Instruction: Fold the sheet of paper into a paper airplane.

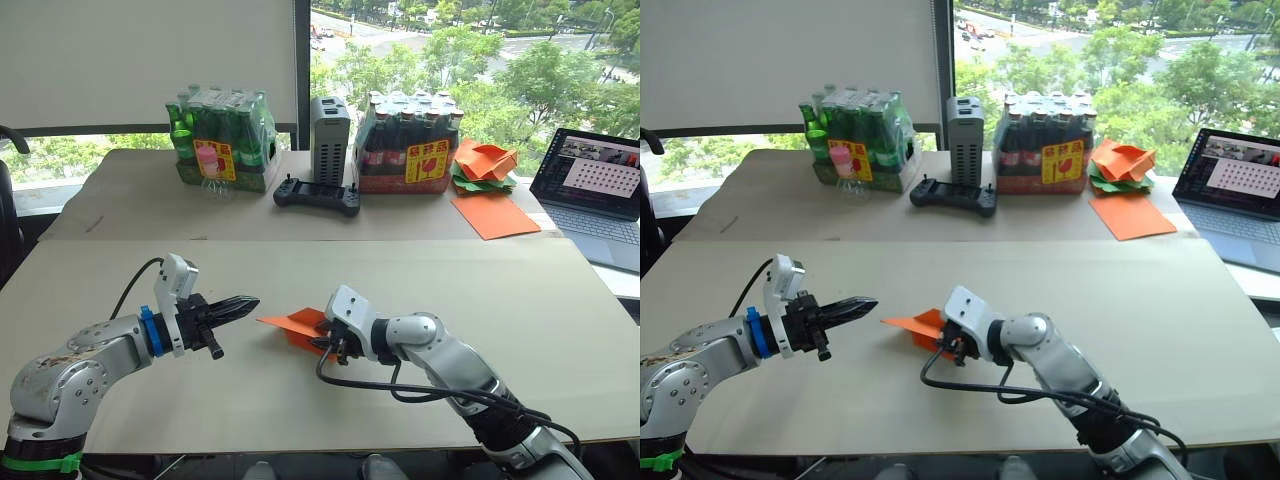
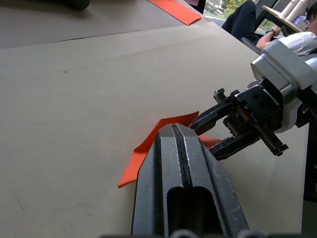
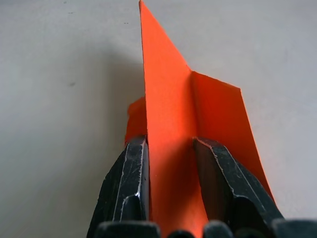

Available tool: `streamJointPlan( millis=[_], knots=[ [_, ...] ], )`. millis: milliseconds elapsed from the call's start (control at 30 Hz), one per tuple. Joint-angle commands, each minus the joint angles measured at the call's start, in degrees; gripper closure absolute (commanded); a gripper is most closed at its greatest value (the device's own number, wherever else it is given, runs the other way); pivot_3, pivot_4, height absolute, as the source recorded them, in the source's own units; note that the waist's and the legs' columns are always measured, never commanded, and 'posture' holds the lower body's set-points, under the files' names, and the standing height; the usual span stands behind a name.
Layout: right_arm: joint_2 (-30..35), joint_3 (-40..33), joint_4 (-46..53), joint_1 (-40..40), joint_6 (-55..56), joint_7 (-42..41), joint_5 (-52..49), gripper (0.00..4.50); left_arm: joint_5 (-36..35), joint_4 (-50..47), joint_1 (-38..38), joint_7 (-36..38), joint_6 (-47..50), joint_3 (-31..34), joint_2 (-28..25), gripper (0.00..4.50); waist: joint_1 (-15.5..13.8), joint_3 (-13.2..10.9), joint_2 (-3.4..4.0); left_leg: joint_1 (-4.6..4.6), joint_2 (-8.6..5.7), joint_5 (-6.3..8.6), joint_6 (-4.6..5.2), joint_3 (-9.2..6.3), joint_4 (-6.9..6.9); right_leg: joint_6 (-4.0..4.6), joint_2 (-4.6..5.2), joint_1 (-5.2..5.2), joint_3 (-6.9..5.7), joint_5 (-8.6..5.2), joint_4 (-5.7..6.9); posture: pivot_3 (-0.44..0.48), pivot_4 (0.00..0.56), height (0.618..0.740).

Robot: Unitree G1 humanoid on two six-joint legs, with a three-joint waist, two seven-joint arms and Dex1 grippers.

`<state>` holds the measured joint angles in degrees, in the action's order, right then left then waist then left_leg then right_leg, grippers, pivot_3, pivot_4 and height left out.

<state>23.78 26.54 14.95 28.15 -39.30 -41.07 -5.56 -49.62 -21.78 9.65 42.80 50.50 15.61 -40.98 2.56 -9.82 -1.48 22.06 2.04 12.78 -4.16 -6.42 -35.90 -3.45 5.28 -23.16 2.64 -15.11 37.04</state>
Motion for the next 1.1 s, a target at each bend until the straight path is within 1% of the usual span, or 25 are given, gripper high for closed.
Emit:
streamJointPlan(
  millis=[33, 600, 700, 767, 933, 1100],
  knots=[
    [-0.4, -0.5, 0.4, 1.1, 1.9, 0.2, 0.9, 2.91, -0.5, -2.1, 0.5, 0.1, -1.1, 0.5, -0.3, 4.50, 0.0, 0.0, 0.00, 0.00, 0.00, 0.00, 0.00, 0.00, 0.00, 0.00, 0.00, 0.00, 0.00, 0.00, 0.00, 0.000, 0.150, 0.740],
    [-0.7, -0.9, -3.0, 3.2, 2.3, -0.8, 2.5, 2.91, -0.8, -2.5, 0.5, -1.3, -1.3, 0.4, 0.6, 4.50, 0.0, 0.0, 0.00, 0.00, 0.00, 0.00, 0.00, 0.00, 0.00, 0.00, 0.00, 0.00, 0.00, 0.00, 0.01, 0.000, 0.150, 0.740],
    [-0.7, -0.9, -3.4, 3.4, 2.3, -1.2, 2.5, 3.71, -0.8, -2.8, 0.3, -1.6, -1.3, 0.4, 0.8, 4.50, 0.0, 0.0, 0.00, 0.00, 0.00, 0.00, 0.00, 0.00, 0.00, 0.00, 0.00, 0.00, 0.00, 0.00, 0.01, 0.000, 0.150, 0.740],
    [-0.5, -0.7, -3.7, 3.6, 2.5, -1.4, 2.9, 4.44, -0.8, -2.9, 0.2, -1.7, -1.3, 0.5, 1.0, 4.50, 0.0, 0.0, 0.00, 0.00, 0.00, 0.00, 0.00, 0.00, 0.00, 0.00, 0.00, 0.00, 0.00, 0.00, 0.01, 0.000, 0.150, 0.740],
    [-0.1, -0.5, -4.1, 3.7, 2.6, -2.2, 3.6, 4.47, -1.0, -3.3, -0.1, -2.0, -1.1, 0.6, 1.3, 4.50, 0.0, 0.0, 0.00, 0.00, 0.00, 0.00, 0.00, 0.00, 0.00, 0.00, 0.00, 0.00, 0.00, 0.00, 0.02, 0.000, 0.150, 0.740],
    [0.0, -2.5, -3.3, 3.6, 1.0, -2.5, 2.5, 4.47, -1.1, -3.6, -0.3, -2.2, -1.1, 0.7, 1.5, 4.50, 0.0, 0.0, 0.00, 0.00, 0.00, 0.00, 0.00, 0.00, -0.01, 0.00, 0.00, 0.00, 0.00, 0.00, 0.02, 0.000, 0.150, 0.740]
  ],
)
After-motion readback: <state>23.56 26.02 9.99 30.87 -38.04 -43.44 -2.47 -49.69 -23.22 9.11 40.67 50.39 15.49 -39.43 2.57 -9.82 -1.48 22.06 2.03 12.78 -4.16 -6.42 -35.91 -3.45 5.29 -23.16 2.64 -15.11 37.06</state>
